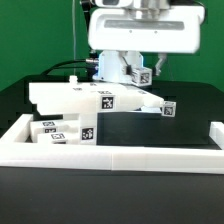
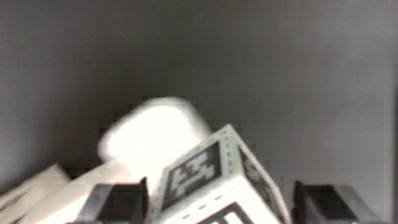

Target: Assemble chair

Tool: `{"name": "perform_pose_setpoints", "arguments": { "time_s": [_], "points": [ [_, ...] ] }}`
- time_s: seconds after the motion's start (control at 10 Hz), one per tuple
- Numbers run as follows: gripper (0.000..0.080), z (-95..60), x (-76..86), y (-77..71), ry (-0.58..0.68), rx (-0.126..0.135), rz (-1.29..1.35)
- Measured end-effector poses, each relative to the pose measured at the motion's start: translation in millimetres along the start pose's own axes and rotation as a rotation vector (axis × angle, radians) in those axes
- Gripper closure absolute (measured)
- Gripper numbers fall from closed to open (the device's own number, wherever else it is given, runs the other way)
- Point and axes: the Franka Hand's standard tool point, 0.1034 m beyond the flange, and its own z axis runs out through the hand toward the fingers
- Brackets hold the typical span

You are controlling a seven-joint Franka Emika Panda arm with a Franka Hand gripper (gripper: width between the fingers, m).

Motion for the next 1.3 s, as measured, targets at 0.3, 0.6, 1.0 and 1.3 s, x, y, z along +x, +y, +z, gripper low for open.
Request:
{"name": "perform_pose_setpoints", "arguments": {
  "time_s": [0.3,0.6,1.0,1.3],
  "points": [
    [0.0407,-6.6,17.4,10.6,0.001,-0.006,-0.020],
    [0.0407,-6.4,17.8,12.4,0.001,-0.007,-0.020],
    [0.0407,-25.2,65.5,43.2,0.043,-0.046,-0.230],
    [0.0407,-22.3,63.6,43.1,0.041,-0.048,-0.227]
  ]
}}
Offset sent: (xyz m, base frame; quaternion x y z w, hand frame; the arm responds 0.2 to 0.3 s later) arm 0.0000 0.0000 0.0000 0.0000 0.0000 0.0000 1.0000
